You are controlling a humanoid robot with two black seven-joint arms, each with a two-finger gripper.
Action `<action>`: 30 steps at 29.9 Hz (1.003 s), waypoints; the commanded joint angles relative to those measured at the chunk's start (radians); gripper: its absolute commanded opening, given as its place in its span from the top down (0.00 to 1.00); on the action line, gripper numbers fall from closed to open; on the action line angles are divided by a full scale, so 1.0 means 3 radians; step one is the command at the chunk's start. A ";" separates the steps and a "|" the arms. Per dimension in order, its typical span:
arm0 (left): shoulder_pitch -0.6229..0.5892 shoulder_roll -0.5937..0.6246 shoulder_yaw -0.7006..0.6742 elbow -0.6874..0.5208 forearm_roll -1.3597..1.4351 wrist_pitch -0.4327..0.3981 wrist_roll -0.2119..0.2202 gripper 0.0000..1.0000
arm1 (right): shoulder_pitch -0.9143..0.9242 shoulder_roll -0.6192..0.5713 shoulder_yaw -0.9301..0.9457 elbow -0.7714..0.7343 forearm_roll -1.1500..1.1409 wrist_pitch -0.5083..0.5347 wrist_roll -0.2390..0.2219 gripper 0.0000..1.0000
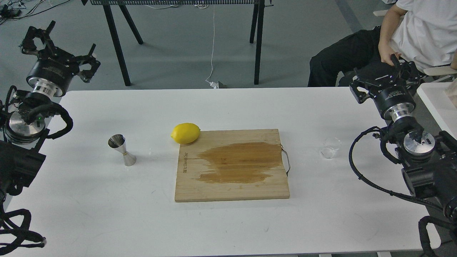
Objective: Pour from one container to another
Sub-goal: 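Raise the left gripper and swing it toward the metal jigger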
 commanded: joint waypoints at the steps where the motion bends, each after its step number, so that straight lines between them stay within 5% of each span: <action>1: -0.0004 -0.0006 0.0000 -0.0005 0.0000 0.0006 -0.0004 0.00 | 0.0002 0.0001 -0.0021 0.0005 0.0000 0.0000 0.0001 0.00; 12: -0.0106 0.0259 0.0219 -0.0301 0.0168 -0.0084 0.0052 0.00 | -0.0003 -0.0081 -0.0021 -0.0005 -0.0005 0.0000 -0.0014 0.00; 17: -0.0076 0.0607 0.0695 -0.1001 0.0235 0.0337 0.0031 0.00 | -0.0019 -0.0091 -0.0051 0.0056 -0.0026 0.0000 -0.0009 0.00; 24: 0.0179 0.1302 0.0793 -0.2422 0.0959 0.0455 -0.0189 0.03 | -0.0156 -0.0229 -0.0057 0.0418 -0.0026 0.0000 -0.0009 0.00; 30: 0.0389 0.1574 0.0782 -0.3021 0.1850 0.0522 -0.0219 0.03 | -0.0305 -0.0393 -0.0041 0.0634 -0.0026 0.0000 -0.0004 0.00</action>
